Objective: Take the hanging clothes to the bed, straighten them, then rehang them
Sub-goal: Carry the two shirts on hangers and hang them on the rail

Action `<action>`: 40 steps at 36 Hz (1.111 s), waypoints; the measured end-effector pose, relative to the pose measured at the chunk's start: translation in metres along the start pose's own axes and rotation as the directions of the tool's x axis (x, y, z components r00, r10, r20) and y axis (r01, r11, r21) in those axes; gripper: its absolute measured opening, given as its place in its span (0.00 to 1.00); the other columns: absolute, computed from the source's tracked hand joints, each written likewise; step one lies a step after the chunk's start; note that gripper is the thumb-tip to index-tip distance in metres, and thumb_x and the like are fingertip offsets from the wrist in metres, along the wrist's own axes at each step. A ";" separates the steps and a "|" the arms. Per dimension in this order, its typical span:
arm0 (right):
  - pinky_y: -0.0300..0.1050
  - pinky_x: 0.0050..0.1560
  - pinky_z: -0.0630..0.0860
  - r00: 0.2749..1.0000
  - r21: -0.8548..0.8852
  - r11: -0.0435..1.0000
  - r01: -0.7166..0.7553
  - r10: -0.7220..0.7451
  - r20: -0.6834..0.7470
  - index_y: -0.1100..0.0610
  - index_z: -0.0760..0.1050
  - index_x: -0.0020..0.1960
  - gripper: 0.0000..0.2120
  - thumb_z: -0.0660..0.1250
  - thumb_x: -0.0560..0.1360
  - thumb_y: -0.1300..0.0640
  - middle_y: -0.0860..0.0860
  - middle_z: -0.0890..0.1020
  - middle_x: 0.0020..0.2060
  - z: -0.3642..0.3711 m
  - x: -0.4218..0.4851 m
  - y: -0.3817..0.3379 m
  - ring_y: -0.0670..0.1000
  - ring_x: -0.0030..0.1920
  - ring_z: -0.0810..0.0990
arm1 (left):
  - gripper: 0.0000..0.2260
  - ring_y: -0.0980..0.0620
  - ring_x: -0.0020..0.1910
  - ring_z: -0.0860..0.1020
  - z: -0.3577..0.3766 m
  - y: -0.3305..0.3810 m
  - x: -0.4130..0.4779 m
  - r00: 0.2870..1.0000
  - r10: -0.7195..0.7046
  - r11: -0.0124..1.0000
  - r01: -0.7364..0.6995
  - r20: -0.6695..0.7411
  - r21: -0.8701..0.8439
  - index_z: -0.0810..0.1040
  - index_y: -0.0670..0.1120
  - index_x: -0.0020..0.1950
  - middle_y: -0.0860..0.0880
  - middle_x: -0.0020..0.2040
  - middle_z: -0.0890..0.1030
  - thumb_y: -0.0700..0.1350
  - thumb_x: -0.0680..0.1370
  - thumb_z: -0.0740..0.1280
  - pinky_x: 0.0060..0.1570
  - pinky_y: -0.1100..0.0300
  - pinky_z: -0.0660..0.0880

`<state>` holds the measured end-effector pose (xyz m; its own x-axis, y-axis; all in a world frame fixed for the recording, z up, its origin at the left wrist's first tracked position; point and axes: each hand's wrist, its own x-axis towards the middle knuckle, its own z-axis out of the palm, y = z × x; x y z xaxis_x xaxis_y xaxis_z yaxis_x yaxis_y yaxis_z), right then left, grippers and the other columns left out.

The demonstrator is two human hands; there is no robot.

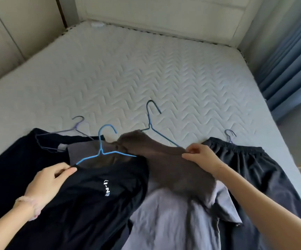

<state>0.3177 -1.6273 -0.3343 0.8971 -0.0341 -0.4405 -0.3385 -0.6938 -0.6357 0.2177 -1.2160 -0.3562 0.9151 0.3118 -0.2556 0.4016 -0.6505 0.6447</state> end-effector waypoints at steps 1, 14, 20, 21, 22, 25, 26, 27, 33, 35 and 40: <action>0.27 0.34 0.71 1.000 0.014 1.000 0.014 -0.014 0.022 0.54 0.77 0.41 0.12 0.75 0.80 0.63 0.45 0.75 0.34 -0.002 -0.019 -0.011 0.43 0.35 0.72 | 0.09 0.49 0.39 0.80 -0.021 0.003 -0.016 1.000 -0.014 1.000 0.014 -0.018 -0.014 0.80 0.53 0.41 0.55 0.34 0.82 0.56 0.76 0.64 0.45 0.49 0.75; 0.27 0.35 0.78 0.941 0.207 0.934 0.292 -0.319 0.111 0.55 0.82 0.43 0.10 0.71 0.83 0.59 0.42 0.84 0.29 -0.026 -0.268 -0.182 0.36 0.29 0.81 | 0.10 0.46 0.42 0.80 -0.288 -0.027 -0.238 0.850 -0.128 0.969 -0.003 -0.511 -0.247 0.81 0.55 0.39 0.50 0.38 0.83 0.59 0.73 0.67 0.46 0.46 0.76; 0.33 0.35 0.80 0.851 0.277 0.845 0.457 -0.506 0.142 0.56 0.81 0.40 0.16 0.67 0.85 0.53 0.49 0.84 0.34 0.018 -0.393 -0.270 0.41 0.31 0.82 | 0.11 0.43 0.44 0.78 -0.367 -0.090 -0.379 0.703 -0.254 0.908 -0.063 -0.665 -0.414 0.80 0.48 0.39 0.45 0.41 0.83 0.54 0.75 0.66 0.46 0.48 0.73; 0.38 0.38 0.81 0.832 0.298 0.828 0.475 -0.533 0.154 0.57 0.82 0.41 0.17 0.66 0.86 0.52 0.52 0.85 0.37 0.031 -0.413 -0.282 0.45 0.35 0.83 | 0.11 0.43 0.43 0.77 -0.378 -0.101 -0.403 0.674 -0.282 0.894 -0.074 -0.683 -0.442 0.79 0.47 0.39 0.43 0.42 0.82 0.53 0.75 0.66 0.45 0.50 0.71; 0.42 0.41 0.80 0.817 0.311 0.815 0.489 -0.553 0.166 0.58 0.83 0.44 0.17 0.65 0.86 0.51 0.55 0.85 0.40 0.045 -0.431 -0.293 0.49 0.38 0.83 | 0.11 0.44 0.42 0.75 -0.388 -0.112 -0.428 0.654 -0.300 0.883 -0.085 -0.694 -0.462 0.79 0.45 0.39 0.41 0.43 0.81 0.51 0.76 0.66 0.44 0.51 0.69; 0.49 0.46 0.76 0.768 0.350 0.777 0.524 -0.608 0.200 0.65 0.83 0.50 0.18 0.64 0.87 0.51 0.59 0.83 0.45 0.089 -0.474 -0.315 0.55 0.46 0.81 | 0.11 0.47 0.40 0.71 -0.412 -0.138 -0.496 0.625 -0.331 0.871 -0.086 -0.707 -0.484 0.78 0.43 0.41 0.37 0.42 0.77 0.49 0.76 0.65 0.38 0.55 0.65; 0.48 0.46 0.75 0.758 0.358 0.772 0.525 -0.616 0.216 0.63 0.82 0.48 0.17 0.64 0.87 0.52 0.59 0.83 0.45 0.104 -0.487 -0.321 0.55 0.46 0.80 | 0.11 0.48 0.40 0.70 -0.418 -0.145 -0.518 0.615 -0.332 0.876 -0.081 -0.715 -0.475 0.78 0.43 0.41 0.37 0.42 0.77 0.49 0.77 0.65 0.37 0.55 0.64; 0.47 0.45 0.76 0.746 0.373 0.767 0.523 -0.623 0.236 0.60 0.82 0.47 0.17 0.64 0.87 0.52 0.58 0.83 0.45 0.119 -0.498 -0.326 0.54 0.45 0.80 | 0.10 0.48 0.40 0.70 -0.423 -0.154 -0.537 0.607 -0.338 0.878 -0.072 -0.719 -0.474 0.78 0.43 0.41 0.37 0.43 0.77 0.49 0.77 0.65 0.36 0.57 0.64; 0.39 0.37 0.85 0.658 0.434 0.774 0.461 -0.626 0.419 0.64 0.83 0.57 0.16 0.64 0.87 0.53 0.59 0.88 0.48 0.216 -0.562 -0.355 0.50 0.40 0.85 | 0.10 0.49 0.40 0.73 -0.442 -0.208 -0.644 0.494 -0.404 0.886 0.004 -0.770 -0.463 0.78 0.42 0.42 0.40 0.42 0.79 0.47 0.78 0.64 0.37 0.58 0.68; 0.45 0.41 0.81 0.651 0.439 0.788 0.432 -0.610 0.452 0.64 0.83 0.60 0.16 0.64 0.87 0.53 0.60 0.89 0.52 0.244 -0.574 -0.365 0.54 0.44 0.84 | 0.10 0.49 0.40 0.75 -0.445 -0.224 -0.666 0.456 -0.419 0.887 0.021 -0.785 -0.462 0.78 0.42 0.43 0.42 0.41 0.80 0.47 0.78 0.64 0.38 0.59 0.70; 0.39 0.32 0.83 0.623 0.462 0.786 0.411 -0.612 0.487 0.55 0.82 0.46 0.14 0.63 0.88 0.55 0.52 0.90 0.36 0.302 -0.603 -0.398 0.49 0.35 0.88 | 0.11 0.41 0.45 0.77 -0.460 -0.277 -0.695 0.344 -0.501 0.857 0.070 -0.794 -0.511 0.79 0.41 0.41 0.41 0.40 0.80 0.47 0.77 0.64 0.43 0.54 0.71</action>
<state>-0.1738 -1.1134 -0.0068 0.6277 0.7539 -0.1939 -0.0286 -0.2265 -0.9736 -0.5454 -0.9337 -0.0256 0.0862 0.9833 0.1605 0.3906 -0.1816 0.9025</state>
